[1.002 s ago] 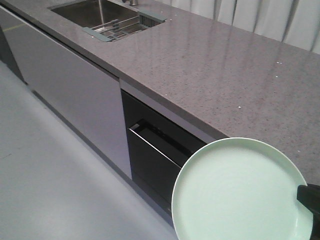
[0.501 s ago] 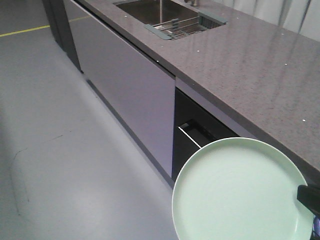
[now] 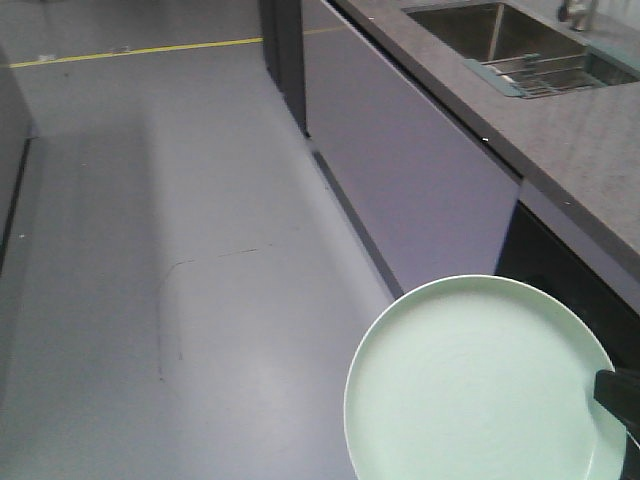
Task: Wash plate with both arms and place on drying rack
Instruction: 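Drive the base away from the counter holding the plate in the right gripper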
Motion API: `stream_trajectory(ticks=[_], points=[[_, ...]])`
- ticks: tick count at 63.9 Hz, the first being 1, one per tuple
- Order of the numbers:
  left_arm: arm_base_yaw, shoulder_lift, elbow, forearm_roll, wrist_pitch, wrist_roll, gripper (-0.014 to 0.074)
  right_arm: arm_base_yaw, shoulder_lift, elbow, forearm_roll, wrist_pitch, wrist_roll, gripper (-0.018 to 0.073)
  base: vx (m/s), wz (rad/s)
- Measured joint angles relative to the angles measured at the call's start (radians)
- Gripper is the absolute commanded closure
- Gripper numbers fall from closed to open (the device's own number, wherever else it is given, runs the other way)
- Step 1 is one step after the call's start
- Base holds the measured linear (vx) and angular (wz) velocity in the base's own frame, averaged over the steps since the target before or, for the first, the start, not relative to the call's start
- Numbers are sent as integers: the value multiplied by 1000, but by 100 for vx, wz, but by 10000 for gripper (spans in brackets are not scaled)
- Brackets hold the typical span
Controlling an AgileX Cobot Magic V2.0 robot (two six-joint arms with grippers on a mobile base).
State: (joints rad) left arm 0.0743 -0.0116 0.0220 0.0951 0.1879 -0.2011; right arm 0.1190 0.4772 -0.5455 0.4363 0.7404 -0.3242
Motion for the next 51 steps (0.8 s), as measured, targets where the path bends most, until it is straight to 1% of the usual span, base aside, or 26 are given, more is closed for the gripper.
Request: stream_trajectory(ticks=[29,51], points=[[0,0,0,0,0,0,603,0,0,0,0,0,0,564,6,62],[0,0,0,0,0,0,603,0,0,0,0,0,0,564,9,39]])
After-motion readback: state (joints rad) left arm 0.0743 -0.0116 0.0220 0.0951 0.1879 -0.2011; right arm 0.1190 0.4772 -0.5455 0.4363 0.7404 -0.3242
